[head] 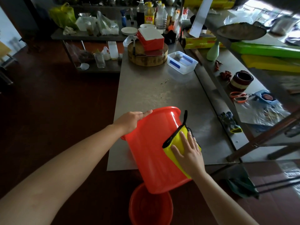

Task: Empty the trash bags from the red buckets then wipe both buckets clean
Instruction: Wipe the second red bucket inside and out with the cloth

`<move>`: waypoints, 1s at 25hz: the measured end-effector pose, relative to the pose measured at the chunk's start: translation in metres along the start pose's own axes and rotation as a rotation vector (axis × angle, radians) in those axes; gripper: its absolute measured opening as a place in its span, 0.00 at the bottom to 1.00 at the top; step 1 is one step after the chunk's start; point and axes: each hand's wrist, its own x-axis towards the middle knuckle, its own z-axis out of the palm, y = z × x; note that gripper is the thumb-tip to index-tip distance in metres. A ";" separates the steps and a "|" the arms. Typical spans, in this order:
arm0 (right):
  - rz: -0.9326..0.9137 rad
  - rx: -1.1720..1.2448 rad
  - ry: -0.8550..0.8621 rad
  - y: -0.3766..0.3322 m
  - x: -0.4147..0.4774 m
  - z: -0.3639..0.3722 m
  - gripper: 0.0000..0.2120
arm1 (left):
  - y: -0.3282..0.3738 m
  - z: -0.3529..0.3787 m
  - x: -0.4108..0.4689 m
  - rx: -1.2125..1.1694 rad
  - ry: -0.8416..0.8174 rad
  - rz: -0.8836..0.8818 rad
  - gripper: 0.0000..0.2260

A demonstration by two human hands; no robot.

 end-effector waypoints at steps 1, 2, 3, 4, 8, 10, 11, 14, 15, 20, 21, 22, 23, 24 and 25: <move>0.053 0.074 -0.041 0.006 0.001 -0.005 0.41 | 0.000 0.000 0.000 0.006 0.004 0.001 0.32; 0.097 0.127 -0.079 0.011 0.000 -0.009 0.42 | 0.000 0.000 0.000 0.009 0.007 -0.003 0.32; 0.122 0.155 -0.104 0.012 -0.002 -0.011 0.43 | 0.001 0.000 -0.001 0.008 0.010 -0.012 0.33; 0.132 0.144 -0.109 0.009 -0.006 -0.011 0.44 | 0.001 0.000 -0.002 0.005 0.015 -0.026 0.34; -0.086 -0.205 0.021 -0.035 -0.037 0.011 0.40 | 0.003 0.000 -0.001 0.008 0.024 -0.049 0.34; -0.318 -0.337 0.055 -0.061 -0.058 0.032 0.37 | 0.003 -0.001 0.003 0.000 -0.009 -0.043 0.34; -0.421 -0.414 0.055 -0.071 -0.066 0.043 0.36 | 0.003 -0.002 0.004 -0.007 -0.027 -0.043 0.34; -0.539 -0.571 0.023 -0.081 -0.074 0.057 0.35 | -0.001 -0.004 0.004 -0.034 -0.060 -0.056 0.32; -0.552 -0.566 0.037 -0.078 -0.073 0.055 0.35 | -0.002 -0.005 0.003 -0.049 -0.063 -0.056 0.32; -0.452 -0.362 0.111 -0.028 -0.058 0.026 0.34 | -0.005 -0.004 -0.005 -0.077 -0.048 -0.072 0.29; -0.391 -0.316 0.104 -0.015 -0.053 0.019 0.35 | -0.004 -0.003 -0.007 -0.073 -0.041 -0.077 0.29; -0.319 -0.265 0.093 -0.003 -0.049 0.013 0.36 | -0.004 -0.003 -0.009 -0.071 -0.037 -0.077 0.29; -0.243 -0.199 0.073 0.009 -0.044 0.007 0.36 | -0.004 -0.003 -0.011 -0.070 -0.033 -0.073 0.29; -0.164 -0.105 0.039 0.021 -0.039 0.002 0.37 | -0.004 -0.002 -0.012 -0.068 -0.030 -0.072 0.28; -0.077 0.019 -0.013 0.033 -0.033 -0.002 0.37 | -0.004 -0.002 -0.013 -0.065 -0.026 -0.076 0.28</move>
